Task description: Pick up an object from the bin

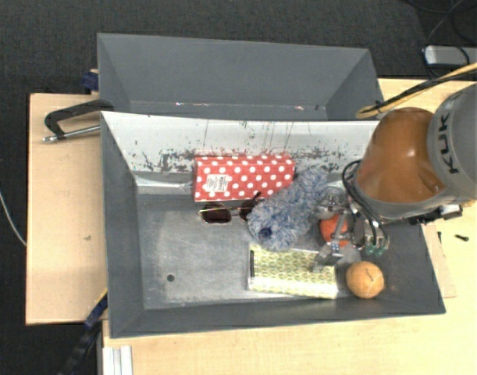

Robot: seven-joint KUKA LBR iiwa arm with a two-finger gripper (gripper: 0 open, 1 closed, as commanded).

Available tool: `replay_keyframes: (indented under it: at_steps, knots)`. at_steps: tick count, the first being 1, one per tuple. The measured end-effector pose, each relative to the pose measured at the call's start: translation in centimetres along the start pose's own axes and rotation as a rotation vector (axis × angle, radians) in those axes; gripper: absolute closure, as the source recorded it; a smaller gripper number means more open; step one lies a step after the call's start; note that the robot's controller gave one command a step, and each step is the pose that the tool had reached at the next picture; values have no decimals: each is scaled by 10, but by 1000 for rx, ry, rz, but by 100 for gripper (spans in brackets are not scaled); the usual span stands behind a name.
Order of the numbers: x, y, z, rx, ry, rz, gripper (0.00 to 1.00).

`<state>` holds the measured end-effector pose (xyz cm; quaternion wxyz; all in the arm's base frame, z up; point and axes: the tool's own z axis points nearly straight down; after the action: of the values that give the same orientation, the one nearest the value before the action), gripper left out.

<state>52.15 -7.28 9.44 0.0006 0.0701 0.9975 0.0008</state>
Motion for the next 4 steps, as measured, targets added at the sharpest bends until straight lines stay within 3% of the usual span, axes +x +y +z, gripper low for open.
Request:
replay_keyframes:
  at_steps: [1, 2, 3, 4]
  knots:
    - [-1, -31, 14, -2, 2, 137, 0]
    - [-53, -69, 5, 0, -8, 180, 0]
    - [-51, -68, 5, 0, -3, 177, 100]
    - [-51, -68, 5, 0, -3, 177, 100]
